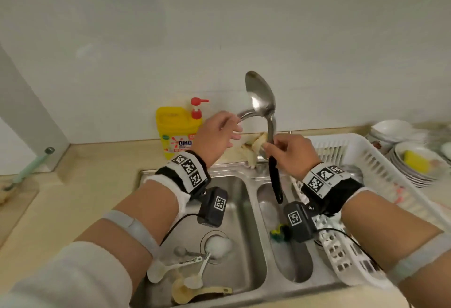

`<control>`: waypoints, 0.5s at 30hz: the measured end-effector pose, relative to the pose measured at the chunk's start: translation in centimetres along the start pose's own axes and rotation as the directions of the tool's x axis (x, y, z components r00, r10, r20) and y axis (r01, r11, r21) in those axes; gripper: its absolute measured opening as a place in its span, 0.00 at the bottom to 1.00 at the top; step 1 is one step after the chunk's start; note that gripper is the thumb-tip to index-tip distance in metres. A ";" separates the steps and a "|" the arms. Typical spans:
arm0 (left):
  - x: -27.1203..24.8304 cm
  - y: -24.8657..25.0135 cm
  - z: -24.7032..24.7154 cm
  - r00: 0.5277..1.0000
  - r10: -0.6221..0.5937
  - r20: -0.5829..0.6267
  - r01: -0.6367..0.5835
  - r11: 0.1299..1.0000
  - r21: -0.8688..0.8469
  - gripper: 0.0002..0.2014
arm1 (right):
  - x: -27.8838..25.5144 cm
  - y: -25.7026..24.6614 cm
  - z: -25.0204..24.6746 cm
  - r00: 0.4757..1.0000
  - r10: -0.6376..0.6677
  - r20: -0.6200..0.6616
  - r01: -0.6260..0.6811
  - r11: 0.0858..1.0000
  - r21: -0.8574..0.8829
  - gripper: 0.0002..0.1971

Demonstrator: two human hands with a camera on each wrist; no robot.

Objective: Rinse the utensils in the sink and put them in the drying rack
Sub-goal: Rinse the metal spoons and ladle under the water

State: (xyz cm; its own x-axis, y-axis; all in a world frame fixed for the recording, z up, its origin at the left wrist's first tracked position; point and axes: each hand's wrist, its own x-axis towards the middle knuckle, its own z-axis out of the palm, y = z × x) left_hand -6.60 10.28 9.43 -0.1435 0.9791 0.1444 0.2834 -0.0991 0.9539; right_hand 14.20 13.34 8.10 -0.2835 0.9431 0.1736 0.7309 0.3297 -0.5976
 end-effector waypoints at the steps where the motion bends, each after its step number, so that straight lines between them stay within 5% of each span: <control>1: 0.5 -0.4 1.0 0.998 0.047 0.050 -0.054 0.989 0.137 0.09 | 0.3 0.9 -1.5 0.999 0.032 -0.025 -0.032 0.999 -0.013 0.19; 4: 1.4 -0.5 4.9 0.973 0.076 0.220 -0.161 0.901 0.403 0.07 | 0.4 4.4 -6.2 0.987 0.161 -0.028 -0.163 0.983 -0.087 0.18; 8: 1.4 -0.2 10.0 0.921 0.081 0.382 -0.267 0.843 0.466 0.07 | -1.1 9.7 -10.3 0.927 0.372 0.044 -0.352 0.905 -0.240 0.15; 15: 2.0 -0.7 17.1 0.856 0.038 0.516 -0.383 0.716 0.583 0.08 | -2.1 19.9 -8.6 0.778 0.604 0.171 -0.470 0.741 -0.480 0.15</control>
State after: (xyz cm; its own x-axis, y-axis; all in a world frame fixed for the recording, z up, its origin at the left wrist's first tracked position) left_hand 9.16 15.34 4.51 0.3774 0.9257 0.0235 0.8111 -0.3427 0.4741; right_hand 34.71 18.33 2.59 0.1149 0.9261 -0.3594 0.9727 -0.1783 -0.1484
